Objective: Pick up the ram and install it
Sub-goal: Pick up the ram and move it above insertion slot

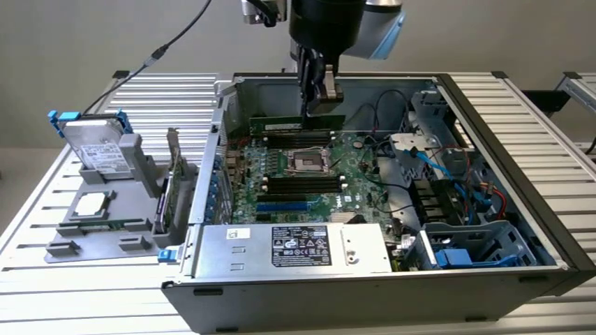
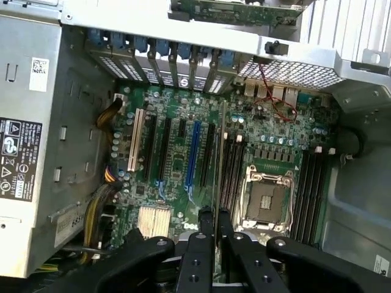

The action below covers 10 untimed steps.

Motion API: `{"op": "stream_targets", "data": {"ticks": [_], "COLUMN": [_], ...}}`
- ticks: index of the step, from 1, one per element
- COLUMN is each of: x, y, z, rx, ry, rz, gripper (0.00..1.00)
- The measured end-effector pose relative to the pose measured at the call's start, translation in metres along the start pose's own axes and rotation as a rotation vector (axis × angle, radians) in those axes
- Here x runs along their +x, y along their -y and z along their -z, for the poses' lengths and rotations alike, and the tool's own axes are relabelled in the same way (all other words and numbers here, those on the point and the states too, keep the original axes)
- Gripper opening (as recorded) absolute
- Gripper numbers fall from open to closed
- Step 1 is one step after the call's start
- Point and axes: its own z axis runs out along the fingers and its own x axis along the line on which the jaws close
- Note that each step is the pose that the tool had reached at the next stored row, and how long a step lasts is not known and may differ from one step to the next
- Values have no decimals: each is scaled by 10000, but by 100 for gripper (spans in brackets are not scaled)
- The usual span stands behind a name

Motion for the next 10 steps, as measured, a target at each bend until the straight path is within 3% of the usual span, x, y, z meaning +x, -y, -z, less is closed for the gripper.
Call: {"op": "stream_targets", "data": {"ticks": [10], "x": [-59], "y": [119], "z": [-33], "rx": [13], "ry": [13], "rz": [-252], "gripper": [14]}}
